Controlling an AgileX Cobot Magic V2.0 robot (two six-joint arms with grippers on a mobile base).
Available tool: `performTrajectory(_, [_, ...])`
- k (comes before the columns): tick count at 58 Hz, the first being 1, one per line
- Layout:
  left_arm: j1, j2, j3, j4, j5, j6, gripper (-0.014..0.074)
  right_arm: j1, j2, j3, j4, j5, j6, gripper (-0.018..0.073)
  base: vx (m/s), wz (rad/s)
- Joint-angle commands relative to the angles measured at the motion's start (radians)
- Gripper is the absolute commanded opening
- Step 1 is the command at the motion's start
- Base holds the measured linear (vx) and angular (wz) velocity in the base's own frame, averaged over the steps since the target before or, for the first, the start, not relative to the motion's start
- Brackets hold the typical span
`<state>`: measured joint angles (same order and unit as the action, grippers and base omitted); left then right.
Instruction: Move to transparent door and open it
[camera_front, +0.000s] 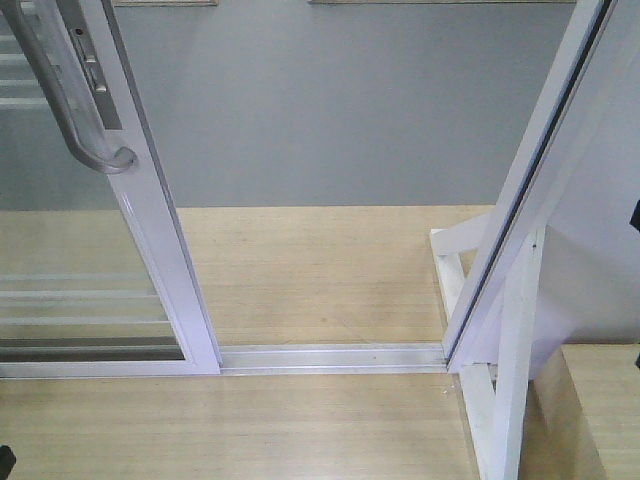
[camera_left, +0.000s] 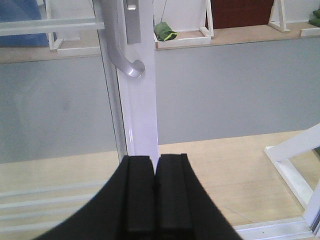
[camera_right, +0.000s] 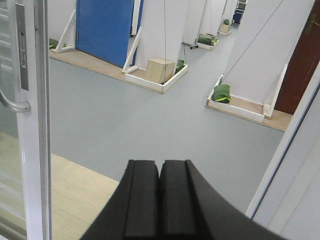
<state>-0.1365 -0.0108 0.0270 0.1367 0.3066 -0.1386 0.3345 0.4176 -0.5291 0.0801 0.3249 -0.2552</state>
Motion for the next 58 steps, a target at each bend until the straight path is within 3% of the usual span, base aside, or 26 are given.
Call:
performTrajectory(1, [-0.003,-0.013,0.022,-0.008,-0.077,-0.002,0.0,-0.004,0.007,-0.031,0.0,-0.084,-0.006,-0.0001,0.0,0.0])
performTrajectory(44, [-0.003,-0.013,0.022,-0.007,-0.067,-0.002,0.0,-0.004,0.007,-0.028,-0.004,-0.082,-0.006,-0.0001,0.0,0.0])
performTrajectory(50, [-0.003,-0.013,0.022,-0.007,-0.067,-0.002,0.0,-0.004,-0.026,0.046,-0.014,-0.141,-0.007,-0.0001,0.0,0.0])
performTrajectory(58, [-0.003,-0.013,0.022,-0.007,-0.067,-0.002,0.0,-0.004,-0.142,0.298,-0.005,-0.361,-0.007,-0.0001,0.0,0.0])
